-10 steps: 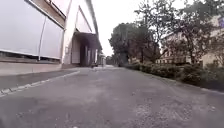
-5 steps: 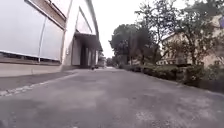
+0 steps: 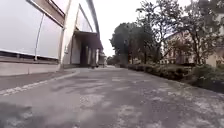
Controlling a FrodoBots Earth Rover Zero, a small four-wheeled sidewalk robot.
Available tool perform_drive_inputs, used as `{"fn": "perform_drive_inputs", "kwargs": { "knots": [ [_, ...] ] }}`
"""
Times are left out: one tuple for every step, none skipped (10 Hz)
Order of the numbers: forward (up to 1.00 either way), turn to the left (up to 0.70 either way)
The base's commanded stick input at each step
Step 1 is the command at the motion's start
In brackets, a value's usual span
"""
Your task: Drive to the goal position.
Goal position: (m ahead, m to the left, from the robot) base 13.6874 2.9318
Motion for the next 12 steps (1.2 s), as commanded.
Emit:
{"fn": "perform_drive_inputs", "kwargs": {
  "knots": [
    [0.85,0.01],
    [0.85,0.01],
    [0.85,0.01],
    [0.85,0.01],
    [0.85,0.01],
    [0.85,0.01],
    [0.85,0.01],
    [0.85,0.01],
    [0.85,0.01],
    [0.85,0.01],
    [0.85,0.01],
    [0.85,0.01]
  ]
}}
